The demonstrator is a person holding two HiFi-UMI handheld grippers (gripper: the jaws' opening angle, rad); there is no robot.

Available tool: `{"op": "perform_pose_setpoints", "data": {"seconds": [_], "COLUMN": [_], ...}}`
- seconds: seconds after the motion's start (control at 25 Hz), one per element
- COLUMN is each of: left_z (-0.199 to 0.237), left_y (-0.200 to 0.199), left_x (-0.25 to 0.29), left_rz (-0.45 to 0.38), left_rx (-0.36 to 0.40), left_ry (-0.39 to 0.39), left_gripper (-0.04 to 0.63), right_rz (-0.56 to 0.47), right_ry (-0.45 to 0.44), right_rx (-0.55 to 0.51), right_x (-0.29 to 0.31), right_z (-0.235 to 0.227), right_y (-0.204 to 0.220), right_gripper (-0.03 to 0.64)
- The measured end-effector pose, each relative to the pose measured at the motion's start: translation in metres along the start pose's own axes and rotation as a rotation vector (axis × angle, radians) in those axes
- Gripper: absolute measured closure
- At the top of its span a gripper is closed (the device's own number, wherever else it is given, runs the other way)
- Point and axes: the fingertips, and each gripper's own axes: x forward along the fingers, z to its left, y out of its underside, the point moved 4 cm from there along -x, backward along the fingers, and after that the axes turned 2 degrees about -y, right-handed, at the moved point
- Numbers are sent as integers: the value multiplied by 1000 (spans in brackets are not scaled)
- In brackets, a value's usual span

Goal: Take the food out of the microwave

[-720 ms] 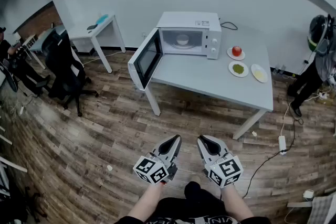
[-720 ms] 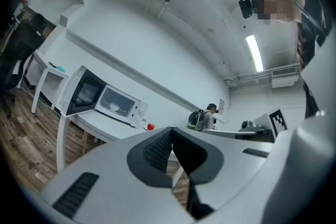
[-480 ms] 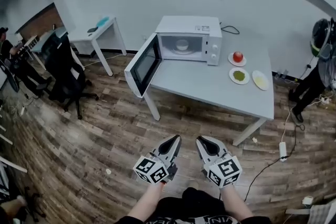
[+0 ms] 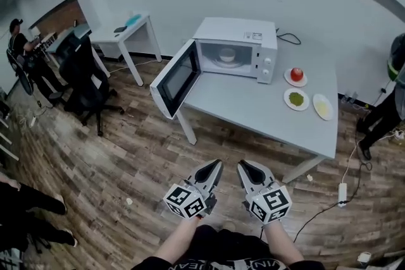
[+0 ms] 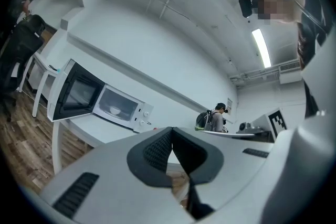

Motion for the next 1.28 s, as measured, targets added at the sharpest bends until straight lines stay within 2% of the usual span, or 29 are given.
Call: {"op": "perform_pose_setpoints", "data": {"seconds": [0.44, 0.68, 0.88, 1.28], "left_z": [16, 34, 61, 116], "left_y": [16, 9, -7, -13], "left_x": [12, 46, 78, 127], "left_rz": [37, 30, 17, 33], "left_rx": [-21, -15, -5, -37], "left_ry": [-37, -3, 4, -11], "left_gripper": [586, 586, 586, 586], "right_rz": [10, 11, 6, 46], "right_ry": [-19, 8, 19, 23], "right_rx": [79, 74, 83, 109], "right_x": [16, 38, 68, 129], "right_z": [-16, -40, -65, -103], "right_y": [16, 10, -1, -2], "right_gripper": [569, 569, 569, 569]}}
